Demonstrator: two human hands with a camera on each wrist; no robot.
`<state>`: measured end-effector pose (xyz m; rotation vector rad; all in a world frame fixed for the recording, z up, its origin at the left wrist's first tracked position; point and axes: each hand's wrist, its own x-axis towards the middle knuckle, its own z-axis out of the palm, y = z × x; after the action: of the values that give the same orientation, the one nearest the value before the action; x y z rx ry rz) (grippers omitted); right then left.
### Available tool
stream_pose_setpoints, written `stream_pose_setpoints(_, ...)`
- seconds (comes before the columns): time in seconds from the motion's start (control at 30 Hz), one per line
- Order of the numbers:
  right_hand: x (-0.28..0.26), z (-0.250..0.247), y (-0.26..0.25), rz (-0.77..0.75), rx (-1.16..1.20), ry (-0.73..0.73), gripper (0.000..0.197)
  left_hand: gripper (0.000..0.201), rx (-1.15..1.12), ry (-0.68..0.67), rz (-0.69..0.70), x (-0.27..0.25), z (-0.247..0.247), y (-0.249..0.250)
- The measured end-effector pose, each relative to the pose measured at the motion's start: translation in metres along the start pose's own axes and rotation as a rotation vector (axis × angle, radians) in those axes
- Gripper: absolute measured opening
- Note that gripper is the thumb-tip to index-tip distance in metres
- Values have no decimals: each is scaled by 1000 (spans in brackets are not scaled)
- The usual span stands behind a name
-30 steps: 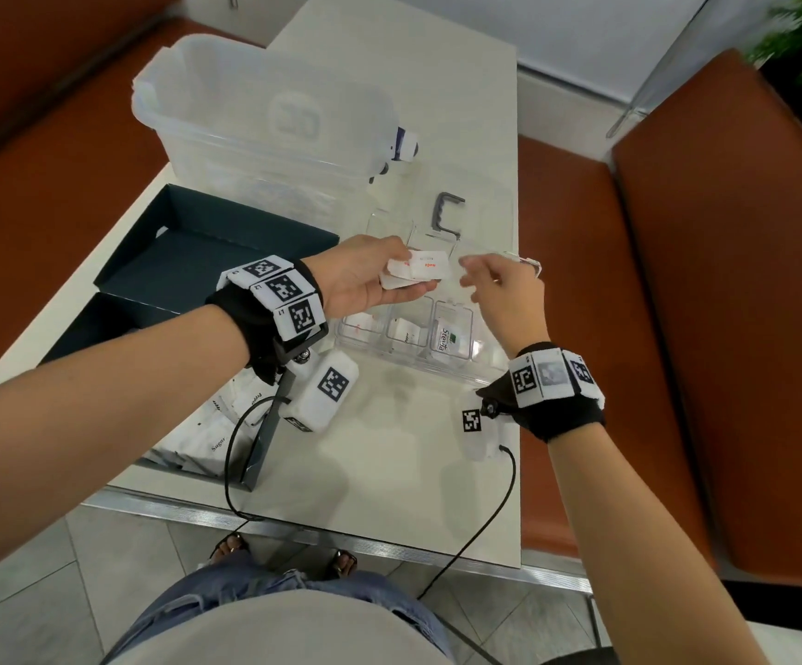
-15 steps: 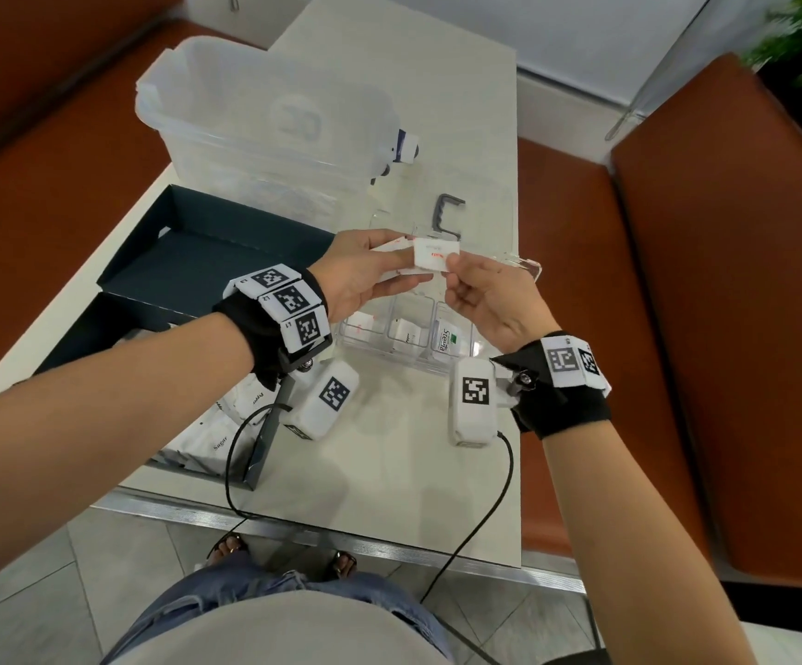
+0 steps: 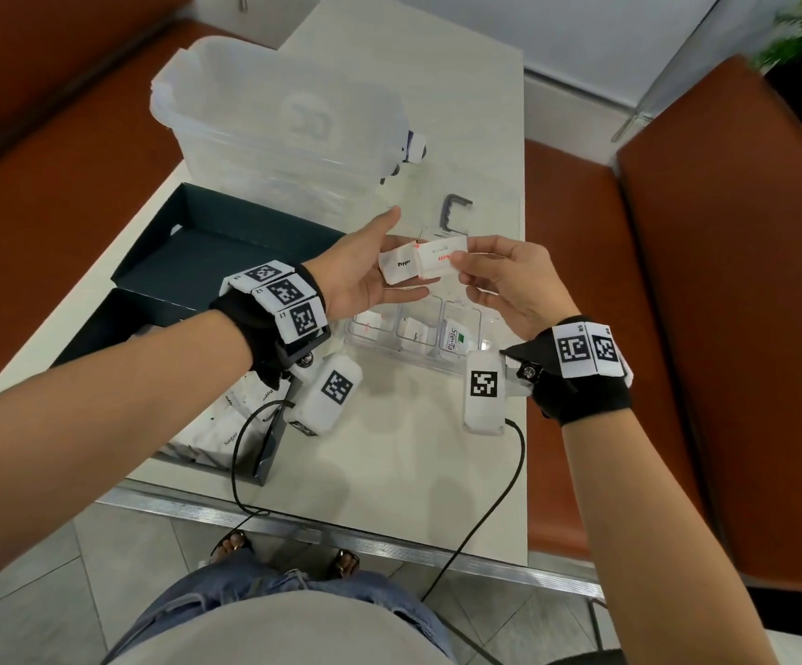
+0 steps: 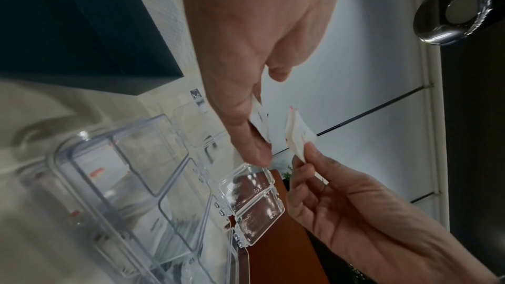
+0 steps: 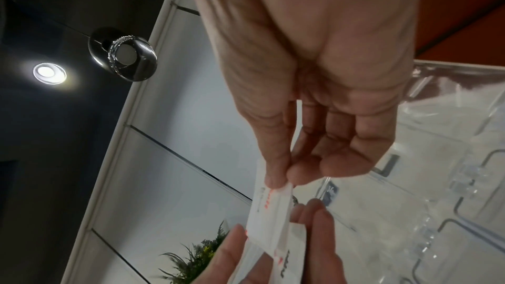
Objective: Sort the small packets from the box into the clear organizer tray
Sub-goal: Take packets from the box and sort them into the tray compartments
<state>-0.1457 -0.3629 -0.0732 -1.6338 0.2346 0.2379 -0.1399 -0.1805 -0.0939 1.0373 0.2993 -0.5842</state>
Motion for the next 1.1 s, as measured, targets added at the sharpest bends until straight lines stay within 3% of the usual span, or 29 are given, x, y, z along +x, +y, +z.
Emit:
stream_pose_setpoints(0.17, -2, 8, -1, 4, 22, -42, 15, 23, 7, 11, 56, -3, 1, 0)
stream_pose_setpoints(0.27, -1, 7, -2, 7, -14, -31, 15, 31, 124, 41, 108, -3, -1, 2)
stream_pose_setpoints(0.43, 2, 6, -3, 26, -67, -45, 15, 34, 365, -42, 81, -10, -5, 1)
stream_pose_setpoints(0.6, 5, 8, -4, -5, -61, -95, 16, 30, 272, -107, 19, -14, -9, -3)
stream_pose_setpoints(0.83, 10, 16, -5, -93, -106, -91, 11, 27, 187, -31, 59, -13, -11, -3)
stream_pose_setpoints(1.03, 31, 28, 1, -187, -367, 91, 15, 24, 331, 75, 113, -14, -34, 10)
stream_pose_setpoints(1.1, 36, 38, 9, -238, -498, 86, 17, 20, 392, 125, 146, -14, -46, 17)
